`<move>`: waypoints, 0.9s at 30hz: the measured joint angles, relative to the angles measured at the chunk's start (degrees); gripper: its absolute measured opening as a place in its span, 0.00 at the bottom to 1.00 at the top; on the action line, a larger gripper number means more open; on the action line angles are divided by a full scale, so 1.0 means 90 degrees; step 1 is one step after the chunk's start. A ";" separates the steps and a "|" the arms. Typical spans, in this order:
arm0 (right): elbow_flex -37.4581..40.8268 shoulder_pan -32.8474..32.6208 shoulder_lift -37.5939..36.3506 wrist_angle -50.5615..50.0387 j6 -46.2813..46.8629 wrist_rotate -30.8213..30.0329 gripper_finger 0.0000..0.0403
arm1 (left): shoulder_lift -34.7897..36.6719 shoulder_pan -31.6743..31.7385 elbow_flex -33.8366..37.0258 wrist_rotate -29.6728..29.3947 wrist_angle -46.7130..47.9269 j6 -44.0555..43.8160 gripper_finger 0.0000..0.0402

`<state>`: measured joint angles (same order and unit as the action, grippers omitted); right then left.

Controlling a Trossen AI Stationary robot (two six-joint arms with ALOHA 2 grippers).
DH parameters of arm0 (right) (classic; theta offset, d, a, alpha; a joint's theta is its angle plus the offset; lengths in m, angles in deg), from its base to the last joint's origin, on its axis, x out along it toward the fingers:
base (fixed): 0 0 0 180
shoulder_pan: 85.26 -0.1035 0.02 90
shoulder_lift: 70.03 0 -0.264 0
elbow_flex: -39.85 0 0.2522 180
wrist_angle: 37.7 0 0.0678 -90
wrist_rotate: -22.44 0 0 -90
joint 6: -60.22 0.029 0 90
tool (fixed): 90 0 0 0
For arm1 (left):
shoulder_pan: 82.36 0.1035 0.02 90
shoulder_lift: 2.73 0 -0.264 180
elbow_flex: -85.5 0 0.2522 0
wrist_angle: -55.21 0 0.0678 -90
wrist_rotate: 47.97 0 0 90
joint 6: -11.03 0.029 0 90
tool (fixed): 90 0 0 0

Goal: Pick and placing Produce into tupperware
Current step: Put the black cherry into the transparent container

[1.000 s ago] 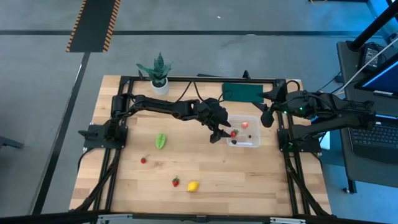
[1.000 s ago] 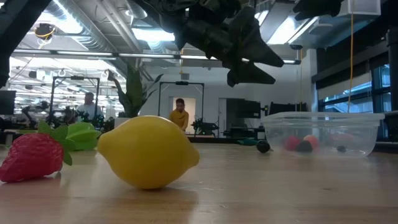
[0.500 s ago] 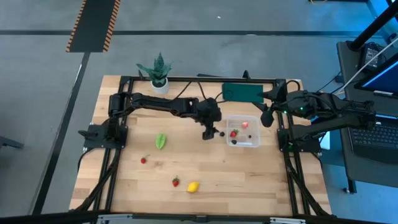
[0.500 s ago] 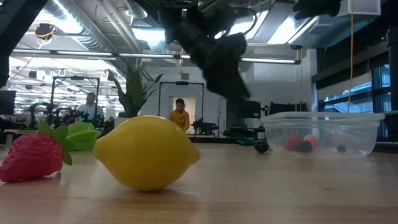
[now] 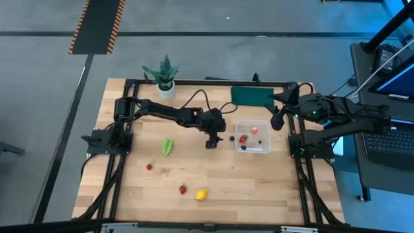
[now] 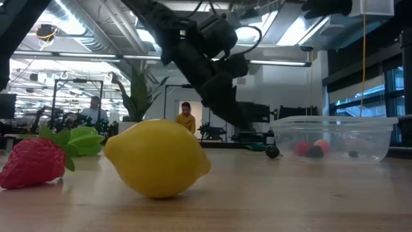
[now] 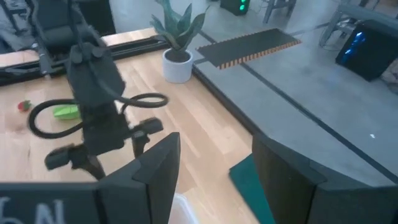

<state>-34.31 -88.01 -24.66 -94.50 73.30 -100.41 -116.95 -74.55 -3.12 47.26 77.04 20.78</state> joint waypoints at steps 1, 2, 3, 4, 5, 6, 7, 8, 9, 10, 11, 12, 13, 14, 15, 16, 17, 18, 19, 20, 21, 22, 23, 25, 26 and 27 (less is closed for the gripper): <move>0.0000 0.0000 0.0000 0.0024 -0.0003 -0.0053 0.51 | -0.0003 -0.0004 0.0109 -0.0007 -0.0260 0.0179 0.66; 0.0000 0.0000 -0.0002 0.0031 -0.0015 -0.0072 0.51 | -0.0042 -0.0011 0.0210 -0.0005 -0.0528 0.0318 0.66; 0.0000 0.0001 0.0000 0.0041 -0.0019 -0.0081 0.51 | -0.0085 -0.0011 0.0296 -0.0003 -0.0785 0.0378 0.66; 0.0000 0.0001 0.0000 0.0062 -0.0030 -0.0090 0.51 | -0.0099 -0.0011 0.0360 0.0025 -0.0940 0.0440 0.66; 0.0000 0.0000 0.0000 0.0079 -0.0036 -0.0108 0.51 | -0.0106 -0.0020 0.0377 0.0084 -0.1110 0.0496 0.66; 0.0000 0.0000 0.0000 0.0094 -0.0036 -0.0113 0.51 | -0.0138 -0.0034 0.0361 0.0139 -0.1413 0.0557 0.66; 0.0000 0.0000 0.0000 0.0095 -0.0034 -0.0116 0.51 | -0.0152 -0.0042 0.0338 0.0168 -0.1589 0.0602 0.66; -0.0001 -0.0001 0.0000 0.0094 -0.0028 -0.0115 0.51 | -0.0154 -0.0042 0.0343 0.0193 -0.1605 0.0605 0.66; 0.0000 -0.0001 0.0000 0.0095 -0.0017 -0.0115 0.51 | -0.0177 -0.0041 0.0356 0.0218 -0.1600 0.0603 0.66; 0.0000 0.0000 0.0000 0.0094 -0.0013 -0.0118 0.51 | -0.0250 -0.0045 0.0358 0.0255 -0.1665 0.0603 0.66; 0.0000 0.0000 0.0000 0.0096 -0.0012 -0.0118 0.51 | -0.0328 -0.0045 0.0358 0.0282 -0.1779 0.0594 0.66; 0.0000 0.0000 0.0000 0.0094 -0.0010 -0.0118 0.51 | -0.0347 -0.0043 0.0367 0.0336 -0.1723 0.0497 0.66; 0.0000 0.0000 0.0000 0.0096 0.0006 -0.0118 0.51 | -0.0353 -0.0043 0.0371 0.0379 -0.1693 0.0421 0.66; 0.0000 0.0000 0.0000 0.0096 0.0010 -0.0118 0.51 | -0.0420 -0.0043 0.0345 0.0413 -0.1829 0.0318 0.66; 0.0000 0.0000 0.0000 0.0098 0.0010 -0.0118 0.51 | -0.0494 -0.0043 0.0313 0.0439 -0.1951 0.0220 0.66; 0.0000 0.0000 0.0000 0.0099 0.0007 -0.0116 0.51 | -0.0529 -0.0043 0.0329 0.0489 -0.1910 0.0096 0.66; 0.0000 -0.0002 -0.0001 0.0102 0.0009 -0.0116 0.51 | -0.0589 -0.0043 0.0355 0.0543 -0.1896 0.0007 0.66; 0.0000 -0.0002 -0.0002 0.0111 0.0013 -0.0118 0.51 | -0.0688 -0.0043 0.0338 0.0550 -0.2102 -0.0022 0.66; 0.0000 0.0002 -0.0002 0.0116 0.0017 -0.0118 0.51 | -0.0740 -0.0049 0.0320 0.0549 -0.2190 -0.0028 0.66; 0.0000 0.0000 0.0000 0.0116 0.0015 -0.0116 0.51 | -0.0751 -0.0053 0.0322 0.0549 -0.2207 -0.0044 0.66; 0.0000 -0.0001 -0.0002 0.0129 0.0015 -0.0115 0.51 | -0.0777 -0.0063 0.0305 0.0551 -0.2323 -0.0048 0.66; 0.0000 0.0001 -0.0002 0.0135 0.0017 -0.0116 0.51 | -0.0817 -0.0067 0.0264 0.0549 -0.2441 -0.0051 0.66; 0.0000 0.0000 0.0000 0.0135 0.0017 -0.0114 0.51 | -0.0835 -0.0067 0.0259 0.0546 -0.2485 -0.0053 0.66; 0.0000 -0.0002 -0.0002 0.0136 0.0016 -0.0114 0.51 | -0.0846 -0.0074 0.0268 0.0472 -0.2492 -0.0018 0.66; 0.0000 0.0001 -0.0001 0.0136 0.0015 -0.0115 0.51 | -0.0869 -0.0078 0.0269 0.0390 -0.2539 0.0036 0.66; 0.0000 0.0000 0.0000 0.0138 0.0010 -0.0113 0.51 | -0.0901 -0.0083 0.0265 0.0309 -0.2615 0.0116 0.66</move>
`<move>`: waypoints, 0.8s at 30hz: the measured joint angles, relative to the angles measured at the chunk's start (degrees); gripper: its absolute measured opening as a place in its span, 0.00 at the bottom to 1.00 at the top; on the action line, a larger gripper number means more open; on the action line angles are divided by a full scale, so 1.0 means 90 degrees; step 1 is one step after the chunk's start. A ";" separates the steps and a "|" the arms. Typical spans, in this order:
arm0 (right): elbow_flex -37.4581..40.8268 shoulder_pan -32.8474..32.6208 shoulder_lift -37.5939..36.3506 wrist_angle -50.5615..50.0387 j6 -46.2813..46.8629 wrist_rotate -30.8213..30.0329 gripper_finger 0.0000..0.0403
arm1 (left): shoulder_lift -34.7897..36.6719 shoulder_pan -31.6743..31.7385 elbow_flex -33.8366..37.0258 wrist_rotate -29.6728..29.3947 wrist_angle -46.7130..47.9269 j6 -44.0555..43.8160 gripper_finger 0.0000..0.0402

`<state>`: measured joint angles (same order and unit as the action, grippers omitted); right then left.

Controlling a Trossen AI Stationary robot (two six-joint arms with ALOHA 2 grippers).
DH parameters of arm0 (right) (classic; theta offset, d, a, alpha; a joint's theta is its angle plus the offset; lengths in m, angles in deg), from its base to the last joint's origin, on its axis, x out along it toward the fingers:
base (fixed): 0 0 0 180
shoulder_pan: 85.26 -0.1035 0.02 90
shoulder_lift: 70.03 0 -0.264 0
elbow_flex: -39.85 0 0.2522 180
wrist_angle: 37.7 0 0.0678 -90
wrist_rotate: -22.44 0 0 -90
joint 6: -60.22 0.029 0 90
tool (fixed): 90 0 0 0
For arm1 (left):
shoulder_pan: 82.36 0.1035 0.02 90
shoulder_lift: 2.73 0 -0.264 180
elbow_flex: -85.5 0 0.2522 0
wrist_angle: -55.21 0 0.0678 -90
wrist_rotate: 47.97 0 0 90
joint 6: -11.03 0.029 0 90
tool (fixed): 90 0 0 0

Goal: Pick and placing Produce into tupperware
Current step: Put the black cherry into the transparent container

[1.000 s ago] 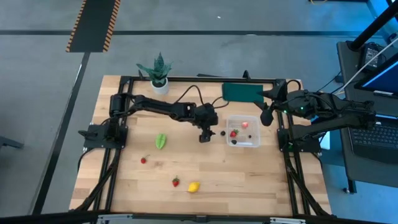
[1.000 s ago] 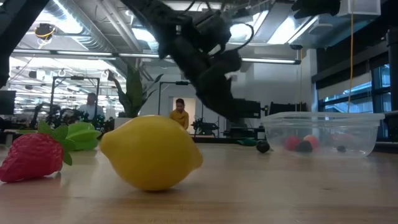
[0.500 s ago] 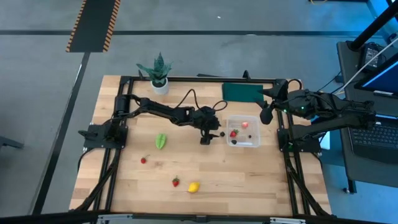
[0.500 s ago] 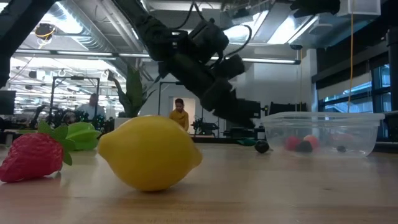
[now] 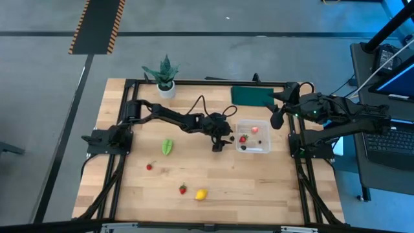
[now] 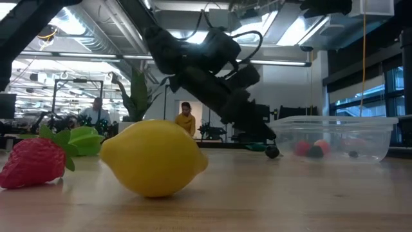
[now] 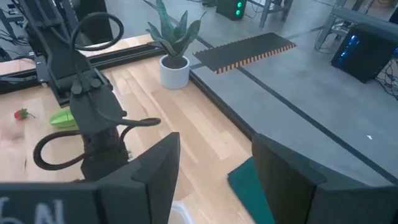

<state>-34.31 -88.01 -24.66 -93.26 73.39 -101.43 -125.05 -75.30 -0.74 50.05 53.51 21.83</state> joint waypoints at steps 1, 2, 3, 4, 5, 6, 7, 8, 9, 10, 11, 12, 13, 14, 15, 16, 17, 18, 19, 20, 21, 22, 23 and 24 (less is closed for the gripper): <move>0.0000 0.0000 0.0000 -0.0002 0.0000 0.0000 0.51 | -0.0014 -0.0001 0.0000 -0.0022 0.0032 0.0031 0.66; 0.0000 0.0000 0.0000 -0.0002 -0.0002 0.0000 0.51 | -0.0038 -0.0001 0.0006 -0.0020 0.0058 0.0032 0.66; 0.0000 0.0000 -0.0002 -0.0002 -0.0002 0.0000 0.51 | -0.0106 -0.0003 0.0005 -0.0021 -0.0046 0.0028 0.66; 0.0000 0.0000 0.0000 -0.0002 -0.0004 0.0000 0.51 | -0.0173 -0.0011 -0.0001 -0.0020 -0.0147 0.0009 0.66; 0.0000 0.0000 0.0000 -0.0002 -0.0007 0.0000 0.51 | -0.0216 -0.0013 0.0002 -0.0016 -0.0123 -0.0019 0.66; 0.0000 0.0000 0.0000 -0.0002 -0.0007 0.0000 0.51 | -0.0250 -0.0013 0.0009 -0.0016 -0.0126 -0.0057 0.66; 0.0000 0.0000 -0.0002 -0.0002 -0.0007 0.0000 0.51 | -0.0283 -0.0025 0.0009 -0.0016 -0.0193 -0.0127 0.66; 0.0000 0.0000 -0.0002 -0.0002 -0.0008 0.0000 0.51 | -0.0323 -0.0032 0.0005 -0.0016 -0.0328 -0.0164 0.66; 0.0000 0.0000 -0.0002 -0.0002 -0.0015 0.0000 0.51 | -0.0343 -0.0033 -0.0002 -0.0013 -0.0378 -0.0196 0.66; 0.0000 0.0000 -0.0002 -0.0002 -0.0017 0.0000 0.51 | -0.0346 -0.0033 0.0000 -0.0011 -0.0366 -0.0231 0.66; 0.0000 0.0000 -0.0002 -0.0002 -0.0017 0.0000 0.51 | -0.0351 -0.0035 0.0001 -0.0008 -0.0403 -0.0238 0.66; 0.0000 0.0000 -0.0002 -0.0002 -0.0017 0.0000 0.51 | -0.0352 -0.0035 0.0001 -0.0006 -0.0444 -0.0236 0.66; 0.0000 0.0000 -0.0002 -0.0002 -0.0017 0.0000 0.51 | -0.0350 -0.0035 0.0001 -0.0006 -0.0471 -0.0207 0.66; 0.0000 0.0000 -0.0002 -0.0002 -0.0017 0.0000 0.51 | -0.0350 -0.0033 0.0001 -0.0015 -0.0466 -0.0171 0.66; 0.0000 0.0000 -0.0002 -0.0002 -0.0013 0.0000 0.51 | -0.0350 -0.0033 0.0001 -0.0041 -0.0454 -0.0157 0.66; 0.0000 0.0000 -0.0002 -0.0002 -0.0002 0.0000 0.51 | -0.0350 -0.0033 0.0001 -0.0067 -0.0457 -0.0152 0.66; 0.0000 0.0000 -0.0002 -0.0002 -0.0003 0.0000 0.51 | -0.0350 -0.0033 0.0001 -0.0082 -0.0482 -0.0144 0.66; 0.0000 0.0000 -0.0002 -0.0002 -0.0005 0.0000 0.51 | -0.0352 -0.0033 0.0001 -0.0115 -0.0499 -0.0135 0.66; 0.0000 0.0000 -0.0002 -0.0002 -0.0007 0.0002 0.51 | -0.0392 -0.0030 0.0001 -0.0116 -0.0545 -0.0136 0.66; 0.0000 0.0000 -0.0002 -0.0002 -0.0005 0.0000 0.51 | -0.0447 -0.0030 -0.0001 -0.0118 -0.0630 -0.0145 0.66; 0.0000 0.0000 -0.0002 -0.0002 -0.0002 0.0000 0.51 | -0.0472 -0.0030 0.0005 -0.0108 -0.0575 -0.0180 0.66; 0.0000 -0.0004 -0.0002 -0.0002 -0.0002 0.0000 0.51 | -0.0509 -0.0030 0.0010 -0.0087 -0.0563 -0.0193 0.66; 0.0000 -0.0002 -0.0002 -0.0002 -0.0002 0.0000 0.51 | -0.0592 -0.0030 -0.0040 -0.0073 -0.0671 -0.0228 0.66; 0.0000 -0.0002 -0.0002 0.0000 -0.0002 0.0001 0.51 | -0.0654 -0.0030 -0.0102 -0.0065 -0.0715 -0.0291 0.66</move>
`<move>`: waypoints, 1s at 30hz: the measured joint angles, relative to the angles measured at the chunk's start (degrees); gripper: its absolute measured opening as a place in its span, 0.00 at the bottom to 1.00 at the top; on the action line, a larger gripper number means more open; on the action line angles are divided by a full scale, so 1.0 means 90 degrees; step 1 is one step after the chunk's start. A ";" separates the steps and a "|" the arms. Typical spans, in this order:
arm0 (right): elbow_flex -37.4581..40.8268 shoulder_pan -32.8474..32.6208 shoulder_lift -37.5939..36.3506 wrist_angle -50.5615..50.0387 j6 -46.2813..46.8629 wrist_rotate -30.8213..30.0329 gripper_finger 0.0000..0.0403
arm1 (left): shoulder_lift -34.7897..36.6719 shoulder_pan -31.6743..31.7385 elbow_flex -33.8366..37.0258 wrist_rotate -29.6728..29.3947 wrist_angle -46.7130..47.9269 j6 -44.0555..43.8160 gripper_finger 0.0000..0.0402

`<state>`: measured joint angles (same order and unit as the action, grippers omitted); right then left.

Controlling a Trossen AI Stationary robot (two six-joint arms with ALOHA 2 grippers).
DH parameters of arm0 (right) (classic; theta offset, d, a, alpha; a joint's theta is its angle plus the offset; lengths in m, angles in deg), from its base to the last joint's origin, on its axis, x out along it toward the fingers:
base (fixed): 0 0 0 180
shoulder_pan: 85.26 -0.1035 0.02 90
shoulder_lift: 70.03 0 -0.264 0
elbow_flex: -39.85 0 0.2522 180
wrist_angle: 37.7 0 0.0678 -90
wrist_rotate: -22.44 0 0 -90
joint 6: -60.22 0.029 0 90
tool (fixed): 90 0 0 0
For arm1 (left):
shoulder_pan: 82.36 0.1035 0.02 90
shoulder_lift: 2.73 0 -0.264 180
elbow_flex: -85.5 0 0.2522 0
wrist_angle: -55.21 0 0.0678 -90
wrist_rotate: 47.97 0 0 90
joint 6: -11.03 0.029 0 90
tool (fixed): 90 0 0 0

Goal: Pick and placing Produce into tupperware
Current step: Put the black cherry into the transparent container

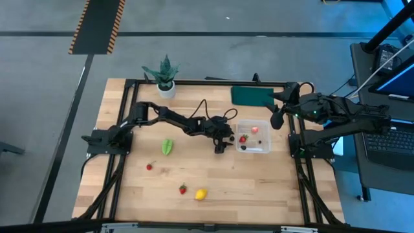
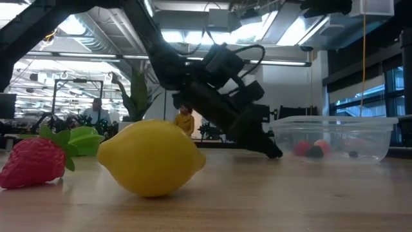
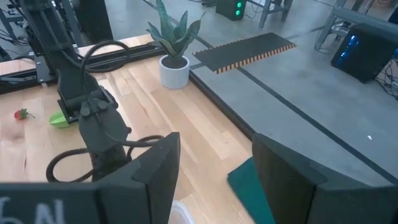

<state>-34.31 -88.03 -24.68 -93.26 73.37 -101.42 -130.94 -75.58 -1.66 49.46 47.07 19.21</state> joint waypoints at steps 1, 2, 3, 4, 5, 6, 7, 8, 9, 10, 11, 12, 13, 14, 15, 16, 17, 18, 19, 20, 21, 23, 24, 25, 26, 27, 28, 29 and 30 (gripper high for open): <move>0.0000 0.0000 0.0002 0.0000 0.0000 0.0002 0.51 | -0.0014 0.0000 -0.0010 0.0042 0.0072 -0.0062 0.66; 0.0000 -0.0002 0.0001 0.0003 0.0000 0.0002 0.51 | -0.0060 0.0000 -0.0074 0.0088 0.0074 -0.0101 0.66; 0.0000 0.0000 -0.0001 0.0004 0.0002 -0.0001 0.51 | -0.0124 0.0000 -0.0158 0.0100 0.0015 -0.0153 0.66; 0.0000 0.0002 0.0001 0.0002 0.0002 0.0002 0.51 | -0.0165 0.0000 -0.0208 0.0104 0.0011 -0.0166 0.66; 0.0000 0.0000 0.0002 0.0002 0.0002 0.0002 0.51 | -0.0190 -0.0002 -0.0235 0.0126 0.0029 -0.0185 0.66; 0.0000 0.0000 0.0000 0.0002 0.0004 0.0002 0.51 | -0.0198 -0.0002 -0.0244 0.0140 0.0049 -0.0187 0.66; 0.0000 0.0000 0.0000 0.0002 0.0009 0.0002 0.51 | -0.0196 -0.0002 -0.0255 0.0141 0.0051 -0.0192 0.66; 0.0000 0.0000 0.0002 0.0002 0.0010 0.0002 0.51 | -0.0196 -0.0002 -0.0259 0.0130 0.0044 -0.0193 0.65; 0.0000 0.0000 0.0000 0.0001 0.0010 0.0002 0.51 | -0.0196 -0.0002 -0.0261 0.0120 0.0073 -0.0196 0.65; 0.0000 0.0000 0.0000 0.0000 0.0010 0.0002 0.51 | -0.0196 0.0000 -0.0259 0.0120 0.0096 -0.0196 0.65; 0.0000 0.0000 -0.0001 0.0000 0.0007 0.0002 0.51 | -0.0194 0.0002 -0.0260 0.0118 0.0127 -0.0202 0.65; 0.0000 0.0000 -0.0001 0.0000 0.0007 0.0002 0.51 | -0.0192 0.0005 -0.0263 0.0117 0.0162 -0.0220 0.64; 0.0000 0.0000 0.0000 0.0000 0.0007 0.0002 0.51 | -0.0190 0.0005 -0.0269 0.0114 0.0199 -0.0263 0.63; 0.0000 0.0000 0.0002 0.0000 0.0007 0.0002 0.51 | -0.0186 0.0007 -0.0271 0.0105 0.0231 -0.0339 0.61; 0.0000 0.0000 0.0002 0.0000 0.0002 0.0002 0.51 | -0.0179 0.0007 -0.0271 0.0102 0.0258 -0.0400 0.59; 0.0000 0.0000 -0.0001 0.0000 -0.0012 0.0002 0.51 | -0.0178 0.0007 -0.0276 0.0098 0.0271 -0.0462 0.57; 0.0000 0.0000 0.0001 -0.0002 -0.0019 0.0002 0.51 | -0.0177 0.0007 -0.0276 0.0097 0.0271 -0.0497 0.55; 0.0000 0.0000 0.0001 -0.0002 -0.0020 0.0002 0.51 | -0.0177 0.0008 -0.0276 0.0092 0.0271 -0.0507 0.53; 0.0000 0.0000 0.0001 -0.0002 -0.0022 0.0002 0.51 | -0.0177 0.0010 -0.0276 0.0080 0.0273 -0.0504 0.51; 0.0000 0.0000 0.0002 -0.0002 -0.0022 0.0002 0.51 | -0.0177 0.0010 -0.0276 0.0068 0.0276 -0.0507 0.49; 0.0000 0.0000 0.0002 -0.0002 -0.0024 0.0002 0.51 | -0.0177 0.0012 -0.0276 0.0059 0.0280 -0.0516 0.46; 0.0000 0.0000 0.0001 -0.0002 -0.0026 0.0002 0.51 | -0.0177 0.0012 -0.0276 0.0026 0.0287 -0.0519 0.42; 0.0000 0.0000 0.0001 -0.0002 -0.0027 0.0002 0.51 | -0.0177 0.0012 -0.0276 0.0017 0.0290 -0.0520 0.40; 0.0000 0.0000 0.0002 -0.0004 -0.0028 0.0002 0.51 | -0.0177 0.0013 -0.0276 0.0015 0.0291 -0.0522 0.38; 0.0000 0.0000 0.0002 -0.0005 -0.0031 0.0002 0.51 | -0.0177 0.0015 -0.0276 0.0013 0.0293 -0.0530 0.36; 0.0000 0.0000 0.0000 -0.0005 -0.0037 0.0002 0.51 | -0.0177 0.0015 -0.0276 0.0010 0.0300 -0.0546 0.33; 0.0000 0.0000 0.0002 -0.0005 -0.0045 0.0002 0.51 | -0.0177 0.0017 -0.0273 0.0008 0.0302 -0.0555 0.31; 0.0000 0.0000 0.0001 -0.0005 -0.0065 0.0002 0.51 | -0.0177 0.0017 -0.0274 0.0008 0.0312 -0.0560 0.30; 0.0000 0.0000 -0.0001 -0.0005 -0.0120 0.0002 0.51 | -0.0177 0.0017 -0.0273 0.0010 0.0314 -0.0562 0.28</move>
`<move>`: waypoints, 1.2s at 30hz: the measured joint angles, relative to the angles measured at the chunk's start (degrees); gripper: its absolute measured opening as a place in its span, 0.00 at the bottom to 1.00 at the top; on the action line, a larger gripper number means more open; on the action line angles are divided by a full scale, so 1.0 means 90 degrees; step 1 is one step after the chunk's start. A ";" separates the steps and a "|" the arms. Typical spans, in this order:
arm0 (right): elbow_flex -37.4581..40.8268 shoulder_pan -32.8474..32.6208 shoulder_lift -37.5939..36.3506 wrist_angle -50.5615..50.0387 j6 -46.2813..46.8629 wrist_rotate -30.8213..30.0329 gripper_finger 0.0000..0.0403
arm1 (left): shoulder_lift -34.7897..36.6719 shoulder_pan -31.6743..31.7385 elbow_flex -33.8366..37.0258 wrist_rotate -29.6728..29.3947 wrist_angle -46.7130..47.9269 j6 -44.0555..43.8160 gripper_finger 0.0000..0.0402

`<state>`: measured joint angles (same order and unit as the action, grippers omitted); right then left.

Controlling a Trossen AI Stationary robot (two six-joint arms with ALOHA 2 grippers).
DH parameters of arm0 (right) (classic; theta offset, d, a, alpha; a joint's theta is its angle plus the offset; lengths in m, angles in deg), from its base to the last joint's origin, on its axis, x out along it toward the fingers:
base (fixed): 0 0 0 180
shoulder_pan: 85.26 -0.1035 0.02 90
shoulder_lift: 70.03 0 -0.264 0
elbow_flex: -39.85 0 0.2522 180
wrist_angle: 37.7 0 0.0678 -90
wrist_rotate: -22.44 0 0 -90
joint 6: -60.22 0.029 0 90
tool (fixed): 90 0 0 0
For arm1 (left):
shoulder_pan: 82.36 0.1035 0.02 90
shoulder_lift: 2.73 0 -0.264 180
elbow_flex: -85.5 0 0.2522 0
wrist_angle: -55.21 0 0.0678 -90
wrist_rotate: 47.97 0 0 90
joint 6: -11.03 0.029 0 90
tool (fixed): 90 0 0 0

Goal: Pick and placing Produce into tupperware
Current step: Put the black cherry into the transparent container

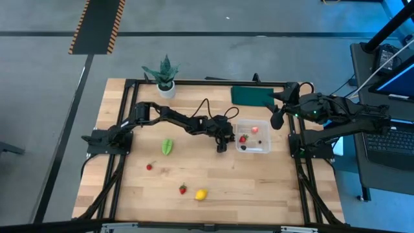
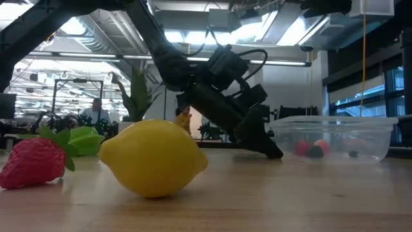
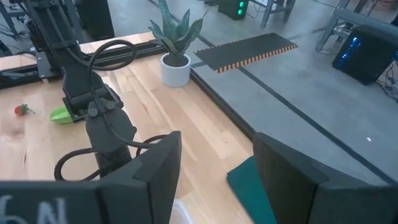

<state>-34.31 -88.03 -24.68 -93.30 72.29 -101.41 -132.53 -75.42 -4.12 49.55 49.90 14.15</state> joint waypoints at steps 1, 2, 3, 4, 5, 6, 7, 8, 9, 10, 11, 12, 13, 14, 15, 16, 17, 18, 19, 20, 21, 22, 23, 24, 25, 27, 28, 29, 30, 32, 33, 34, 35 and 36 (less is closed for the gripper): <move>0.0000 0.0000 0.0000 0.0000 -0.0042 0.0000 0.51 | 0.0002 0.0000 0.0000 0.0002 0.0002 -0.0002 0.27; 0.0000 0.0000 0.0001 0.0000 -0.0057 0.0000 0.51 | 0.0002 0.0000 0.0000 0.0006 0.0004 -0.0001 0.27; 0.0000 0.0000 0.0002 0.0000 -0.0060 0.0000 0.51 | 0.0002 0.0000 0.0001 0.0008 0.0008 -0.0004 0.27; 0.0000 0.0000 0.0001 0.0000 -0.0061 0.0000 0.51 | 0.0002 0.0000 0.0003 0.0010 0.0009 -0.0009 0.27; 0.0000 0.0000 0.0001 0.0000 -0.0065 0.0000 0.51 | 0.0002 0.0000 0.0005 0.0013 0.0011 -0.0036 0.27; 0.0000 0.0000 0.0002 0.0000 -0.0065 0.0000 0.51 | 0.0002 -0.0002 0.0005 0.0013 0.0013 -0.0091 0.29; 0.0000 0.0000 0.0000 0.0000 -0.0065 0.0000 0.51 | 0.0002 0.0006 0.0005 0.0015 0.0015 -0.0157 0.30; 0.0000 0.0000 0.0000 0.0000 -0.0065 0.0000 0.51 | 0.0002 0.0020 0.0005 0.0041 0.0018 -0.0205 0.32; 0.0000 0.0000 0.0001 0.0000 -0.0065 0.0000 0.51 | 0.0002 0.0028 0.0005 0.0070 0.0018 -0.0272 0.33; 0.0000 0.0000 0.0002 0.0000 -0.0065 0.0000 0.51 | 0.0002 0.0029 0.0005 0.0076 0.0018 -0.0309 0.33; 0.0000 0.0000 0.0000 0.0000 -0.0065 0.0000 0.51 | 0.0002 0.0029 0.0005 0.0073 0.0018 -0.0328 0.33; 0.0000 0.0000 0.0001 0.0000 -0.0065 0.0000 0.51 | 0.0002 0.0029 0.0005 0.0071 0.0018 -0.0331 0.32; 0.0000 0.0002 0.0001 0.0000 -0.0065 0.0000 0.51 | 0.0002 0.0029 0.0005 0.0071 0.0020 -0.0333 0.31; 0.0000 0.0000 0.0002 0.0000 -0.0064 0.0000 0.51 | 0.0002 0.0029 0.0005 0.0069 0.0020 -0.0333 0.29; 0.0000 0.0002 0.0001 0.0000 -0.0061 0.0000 0.51 | 0.0002 0.0029 0.0005 0.0069 0.0020 -0.0336 0.27; 0.0000 0.0001 0.0001 0.0000 -0.0056 0.0000 0.51 | 0.0002 0.0029 0.0005 0.0069 0.0020 -0.0338 0.26; 0.0000 0.0000 0.0001 0.0000 -0.0055 0.0000 0.51 | 0.0006 0.0032 0.0007 0.0069 0.0021 -0.0336 0.26; 0.0000 0.0001 0.0001 0.0000 -0.0055 0.0000 0.51 | 0.0027 0.0031 0.0008 0.0069 0.0054 -0.0337 0.26; 0.0000 0.0000 0.0002 0.0000 -0.0055 0.0000 0.51 | 0.0047 0.0029 0.0012 0.0069 0.0074 -0.0336 0.26; 0.0000 0.0000 0.0002 0.0000 -0.0046 0.0000 0.51 | 0.0052 0.0031 0.0012 0.0068 0.0078 -0.0336 0.26; 0.0000 0.0002 0.0001 0.0000 -0.0045 0.0000 0.51 | 0.0083 0.0049 0.0015 0.0073 0.0099 -0.0336 0.26; 0.0000 0.0002 0.0002 0.0000 -0.0045 0.0000 0.51 | 0.0170 0.0069 0.0028 0.0096 0.0254 -0.0338 0.26; 0.0000 0.0001 0.0001 -0.0001 -0.0045 0.0001 0.51 | 0.0254 0.0078 0.0041 0.0108 0.0392 -0.0341 0.27; 0.0000 0.0003 0.0000 0.0000 -0.0040 0.0000 0.51 | 0.0322 0.0089 0.0039 0.0105 0.0405 -0.0341 0.28; 0.0000 0.0002 0.0001 0.0000 -0.0043 0.0000 0.51 | 0.0426 0.0104 0.0041 0.0105 0.0607 -0.0341 0.29; 0.0000 0.0002 0.0002 0.0000 -0.0045 0.0000 0.51 | 0.0645 0.0136 0.0036 0.0103 0.0852 -0.0295 0.29; 0.0000 0.0002 0.0002 0.0000 -0.0043 0.0000 0.51 | 0.0787 0.0159 0.0036 0.0101 0.1069 -0.0239 0.29; 0.0000 0.0002 0.0001 0.0000 -0.0043 0.0000 0.51 | 0.0919 0.0172 0.0033 0.0086 0.1165 -0.0144 0.28; 0.0000 0.0002 0.0000 0.0000 -0.0043 0.0000 0.51 | 0.1052 0.0181 0.0029 0.0075 0.1289 -0.0052 0.27; 0.0000 0.0002 0.0002 0.0000 -0.0043 0.0000 0.51 | 0.1337 0.0203 0.0029 0.0059 0.1527 0.0111 0.26; 0.0000 0.0002 0.0002 0.0000 -0.0043 0.0000 0.51 | 0.1477 0.0223 0.0032 0.0061 0.1570 0.0187 0.26; 0.0000 0.0002 0.0002 0.0000 -0.0043 0.0000 0.51 | 0.1602 0.0235 0.0027 0.0059 0.1490 0.0203 0.26; 0.0000 0.0002 0.0002 0.0000 -0.0043 0.0000 0.51 | 0.1754 0.0255 0.0027 0.0061 0.1511 0.0208 0.26; 0.0000 0.0002 0.0002 0.0000 -0.0044 0.0000 0.51 | 0.1887 0.0276 0.0028 0.0064 0.1490 0.0206 0.26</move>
<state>-34.31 -88.01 -24.66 -93.30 71.89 -101.41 -115.55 -72.94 -3.87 50.12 63.31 16.00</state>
